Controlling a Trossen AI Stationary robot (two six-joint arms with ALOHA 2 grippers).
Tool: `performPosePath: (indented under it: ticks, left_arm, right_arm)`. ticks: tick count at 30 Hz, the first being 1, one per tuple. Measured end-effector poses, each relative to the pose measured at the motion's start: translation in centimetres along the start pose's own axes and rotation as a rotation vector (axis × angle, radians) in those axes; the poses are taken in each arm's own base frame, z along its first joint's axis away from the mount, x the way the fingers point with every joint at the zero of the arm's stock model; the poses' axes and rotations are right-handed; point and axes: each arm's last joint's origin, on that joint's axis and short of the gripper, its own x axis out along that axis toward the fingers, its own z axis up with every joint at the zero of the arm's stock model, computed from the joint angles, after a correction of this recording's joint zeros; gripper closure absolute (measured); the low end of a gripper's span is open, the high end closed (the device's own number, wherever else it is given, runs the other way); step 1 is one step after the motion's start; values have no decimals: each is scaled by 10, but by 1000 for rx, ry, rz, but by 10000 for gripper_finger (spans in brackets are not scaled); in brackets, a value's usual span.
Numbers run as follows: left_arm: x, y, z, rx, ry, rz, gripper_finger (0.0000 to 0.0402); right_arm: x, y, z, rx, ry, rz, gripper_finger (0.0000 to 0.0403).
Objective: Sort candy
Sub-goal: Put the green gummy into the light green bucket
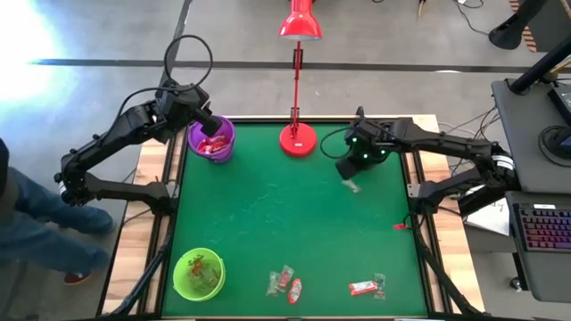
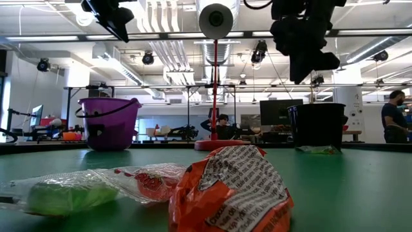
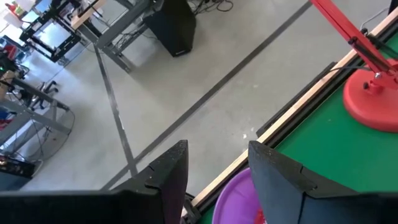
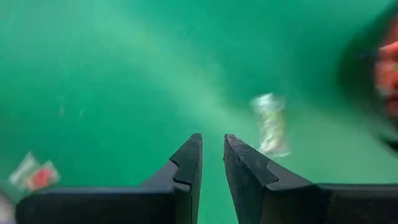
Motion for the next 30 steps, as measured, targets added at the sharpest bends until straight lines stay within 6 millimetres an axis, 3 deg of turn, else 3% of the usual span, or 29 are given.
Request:
performPosePath:
  ticks: [12, 21, 26, 30]
  left_arm:
    - [-4, 2, -3, 34, 0, -29, 251]
    - [-4, 2, -3, 55, -2, -32, 251]
    - [-5, 3, -3, 52, -5, -31, 251]
    - [-6, 3, -4, 52, -6, -31, 251]
  right_arm:
    - [43, 28, -12, -139, 111, -86, 344]
    - [95, 81, -12, -143, 27, 145, 344]
    - [120, 87, -15, -126, 39, 111, 344]
    - [124, 92, -12, -130, 12, 162, 344]
